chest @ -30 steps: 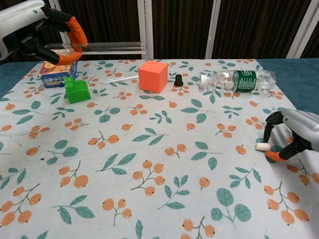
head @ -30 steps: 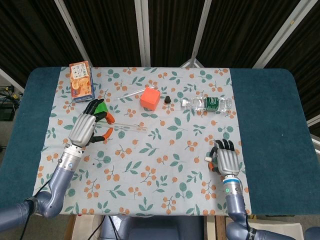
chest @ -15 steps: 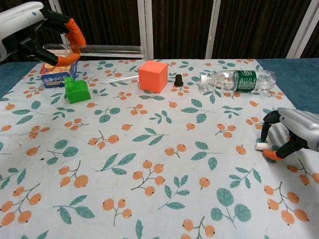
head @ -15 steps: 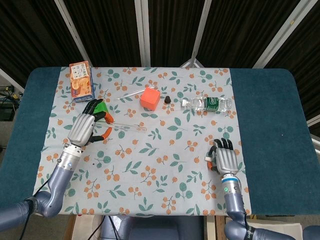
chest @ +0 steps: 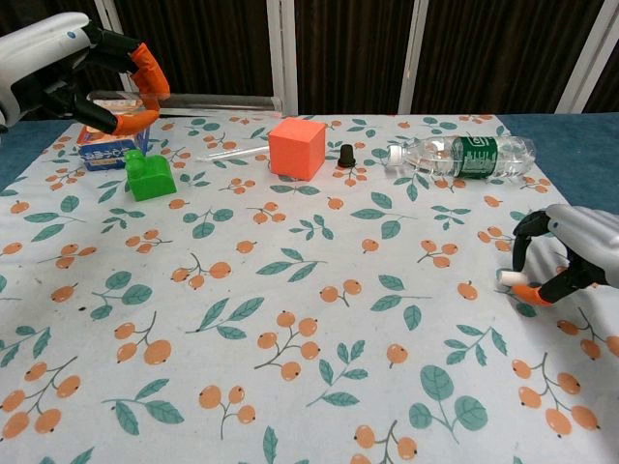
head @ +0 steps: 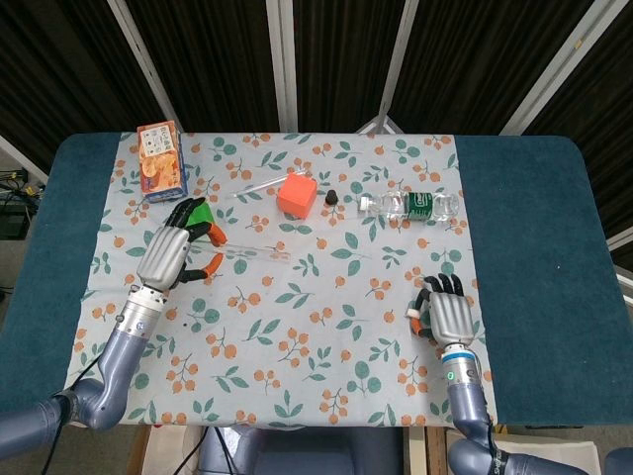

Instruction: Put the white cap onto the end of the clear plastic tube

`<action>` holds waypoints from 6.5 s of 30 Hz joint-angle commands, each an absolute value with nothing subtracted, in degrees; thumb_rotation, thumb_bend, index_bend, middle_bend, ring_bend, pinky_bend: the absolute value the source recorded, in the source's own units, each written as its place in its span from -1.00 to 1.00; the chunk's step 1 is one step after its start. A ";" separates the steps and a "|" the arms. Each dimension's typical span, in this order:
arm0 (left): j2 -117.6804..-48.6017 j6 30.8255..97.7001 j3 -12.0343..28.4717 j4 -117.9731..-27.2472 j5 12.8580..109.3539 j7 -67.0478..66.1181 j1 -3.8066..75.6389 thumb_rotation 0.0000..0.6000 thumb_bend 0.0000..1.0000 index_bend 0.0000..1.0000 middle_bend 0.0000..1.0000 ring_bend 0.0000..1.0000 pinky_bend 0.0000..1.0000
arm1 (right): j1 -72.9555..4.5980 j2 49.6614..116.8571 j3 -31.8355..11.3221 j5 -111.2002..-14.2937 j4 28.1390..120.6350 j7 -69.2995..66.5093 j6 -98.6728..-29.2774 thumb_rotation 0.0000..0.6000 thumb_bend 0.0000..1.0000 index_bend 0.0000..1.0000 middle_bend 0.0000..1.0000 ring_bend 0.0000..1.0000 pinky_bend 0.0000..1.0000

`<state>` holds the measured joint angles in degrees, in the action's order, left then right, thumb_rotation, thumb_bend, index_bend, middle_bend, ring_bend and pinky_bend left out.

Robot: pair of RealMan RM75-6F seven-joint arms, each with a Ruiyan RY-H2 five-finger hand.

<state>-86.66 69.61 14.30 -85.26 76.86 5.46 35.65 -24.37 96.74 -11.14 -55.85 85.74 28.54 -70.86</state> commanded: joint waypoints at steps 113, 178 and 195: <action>-112.20 65.05 23.42 -74.27 64.77 10.59 41.13 1.00 0.67 0.15 0.04 -0.84 -1.00 | -37.33 95.37 -15.13 -81.35 79.43 24.63 -76.87 1.00 -0.20 0.20 -0.54 -0.77 -0.87; -115.24 65.79 23.84 -73.60 65.86 11.70 41.51 1.00 0.67 0.15 0.04 -0.84 -1.00 | -37.27 96.31 -15.52 -80.14 80.93 25.53 -76.96 1.00 -0.18 0.20 -0.54 -0.77 -0.87; -116.04 66.50 24.29 -74.51 65.50 10.65 41.50 1.00 0.67 0.15 0.04 -0.84 -1.00 | -37.14 96.52 -15.56 -80.20 81.71 25.90 -77.33 1.00 -0.18 0.20 -0.54 -0.77 -0.87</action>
<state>-116.03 66.49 24.29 -74.52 65.50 10.64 41.52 -37.15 96.55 -15.58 -80.17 81.67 25.88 -77.31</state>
